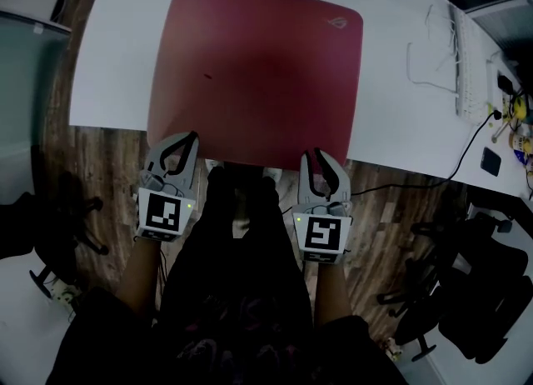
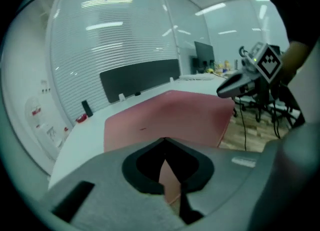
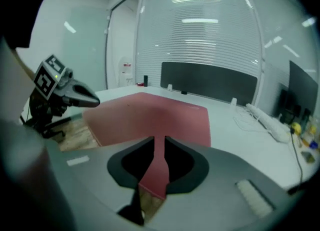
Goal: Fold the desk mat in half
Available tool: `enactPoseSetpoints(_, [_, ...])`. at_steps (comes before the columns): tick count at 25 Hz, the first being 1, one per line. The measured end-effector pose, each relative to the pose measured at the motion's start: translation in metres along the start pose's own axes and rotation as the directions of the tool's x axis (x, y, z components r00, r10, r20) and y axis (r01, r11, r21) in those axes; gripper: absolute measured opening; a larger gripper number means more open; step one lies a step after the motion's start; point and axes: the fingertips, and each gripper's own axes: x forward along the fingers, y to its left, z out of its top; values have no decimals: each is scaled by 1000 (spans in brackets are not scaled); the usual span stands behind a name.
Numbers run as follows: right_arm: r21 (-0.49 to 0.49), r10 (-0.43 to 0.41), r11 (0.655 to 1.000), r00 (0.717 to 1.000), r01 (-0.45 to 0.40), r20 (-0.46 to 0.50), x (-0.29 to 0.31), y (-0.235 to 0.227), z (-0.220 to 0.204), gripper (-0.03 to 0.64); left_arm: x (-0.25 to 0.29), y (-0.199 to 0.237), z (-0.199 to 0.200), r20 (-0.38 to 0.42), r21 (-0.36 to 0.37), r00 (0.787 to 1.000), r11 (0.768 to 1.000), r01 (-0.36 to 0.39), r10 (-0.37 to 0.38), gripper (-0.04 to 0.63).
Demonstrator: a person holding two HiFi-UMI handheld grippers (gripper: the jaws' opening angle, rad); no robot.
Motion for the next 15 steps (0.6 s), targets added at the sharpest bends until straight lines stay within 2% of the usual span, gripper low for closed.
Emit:
enactPoseSetpoints(2, [-166,34,985,999,-39,-31,2,13,-5,102,2,-14,-7,-35,140,999,989,47,-42,31])
enactPoseSetpoints(3, [-233,47,971,997,-59,-57,3,20,-10,140,2,-21,-10,-49,202,997,977,74,-66,71])
enactPoseSetpoints(5, [-358,69,928,992,-103,-108,5,33,-19,225,4,-32,-16,-78,292,992,949,121,-102,138])
enactPoseSetpoints(7, [-459,89,876,985,-150,-151,7,45,-28,296,6,-40,-23,-112,354,986,923,153,-120,210])
enactPoseSetpoints(9, [-515,99,838,979,-179,-180,9,53,-37,335,8,-46,-31,-150,415,981,892,177,-125,275])
enactPoseSetpoints(11, [-545,96,816,975,-192,-199,12,56,-43,359,11,-51,-39,-183,478,975,855,202,-128,325])
enactPoseSetpoints(13, [-567,86,801,973,-194,-212,16,57,-48,382,13,-57,-45,-206,524,970,822,221,-129,364])
enactPoseSetpoints(15, [-575,74,796,974,-188,-216,19,57,-51,383,16,-58,-49,-220,565,969,795,220,-111,373])
